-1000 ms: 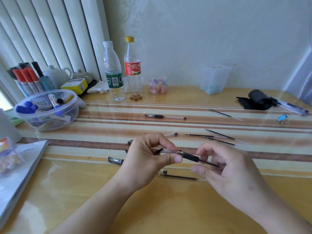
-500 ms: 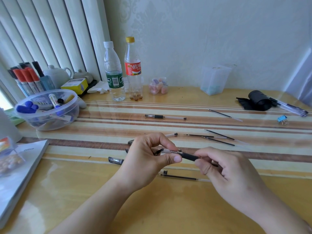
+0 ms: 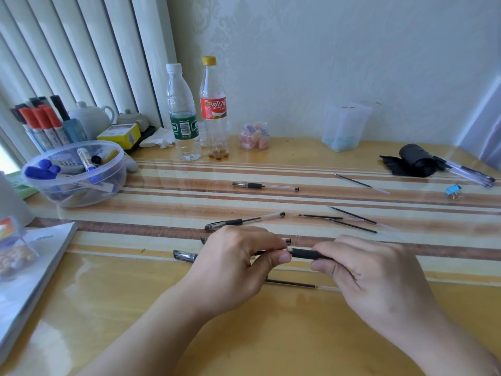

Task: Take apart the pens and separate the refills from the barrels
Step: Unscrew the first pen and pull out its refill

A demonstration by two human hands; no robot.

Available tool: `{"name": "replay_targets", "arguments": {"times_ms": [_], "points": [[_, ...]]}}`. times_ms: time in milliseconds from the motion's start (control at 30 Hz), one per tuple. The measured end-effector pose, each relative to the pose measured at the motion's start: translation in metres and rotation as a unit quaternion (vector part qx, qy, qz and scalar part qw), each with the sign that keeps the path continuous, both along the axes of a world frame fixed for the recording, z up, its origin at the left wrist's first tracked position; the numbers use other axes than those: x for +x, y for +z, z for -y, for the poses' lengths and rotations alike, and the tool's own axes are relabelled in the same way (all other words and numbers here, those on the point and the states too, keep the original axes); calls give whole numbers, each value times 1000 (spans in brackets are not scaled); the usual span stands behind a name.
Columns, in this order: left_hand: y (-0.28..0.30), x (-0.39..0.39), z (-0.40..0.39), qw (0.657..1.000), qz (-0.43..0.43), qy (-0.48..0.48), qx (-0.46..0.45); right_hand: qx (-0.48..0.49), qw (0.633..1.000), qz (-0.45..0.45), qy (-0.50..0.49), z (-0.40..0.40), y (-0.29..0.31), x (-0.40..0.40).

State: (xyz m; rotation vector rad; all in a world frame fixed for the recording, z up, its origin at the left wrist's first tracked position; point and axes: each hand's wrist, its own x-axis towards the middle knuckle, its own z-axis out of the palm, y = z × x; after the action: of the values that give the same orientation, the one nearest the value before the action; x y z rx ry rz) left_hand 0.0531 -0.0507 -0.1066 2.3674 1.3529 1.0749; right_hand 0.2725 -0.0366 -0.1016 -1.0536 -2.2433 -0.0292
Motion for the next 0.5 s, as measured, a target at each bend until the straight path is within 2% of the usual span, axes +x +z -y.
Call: {"name": "replay_targets", "arguments": {"times_ms": [233, 367, 433, 500], "points": [[2, 1, 2, 999, -16, -10, 31, -83, 995, -36, 37, -1, -9, 0], [8, -1, 5, 994, 95, 7, -48, -99, 991, -91, 29, -5, -2, 3], [11, -4, 5, 976, 186, -5, -110, -99, 987, -124, 26, -7, -2, 5], [11, -8, 2, 962, 232, -13, -146, -92, 986, -141, 22, -8, -3, 7]]}}
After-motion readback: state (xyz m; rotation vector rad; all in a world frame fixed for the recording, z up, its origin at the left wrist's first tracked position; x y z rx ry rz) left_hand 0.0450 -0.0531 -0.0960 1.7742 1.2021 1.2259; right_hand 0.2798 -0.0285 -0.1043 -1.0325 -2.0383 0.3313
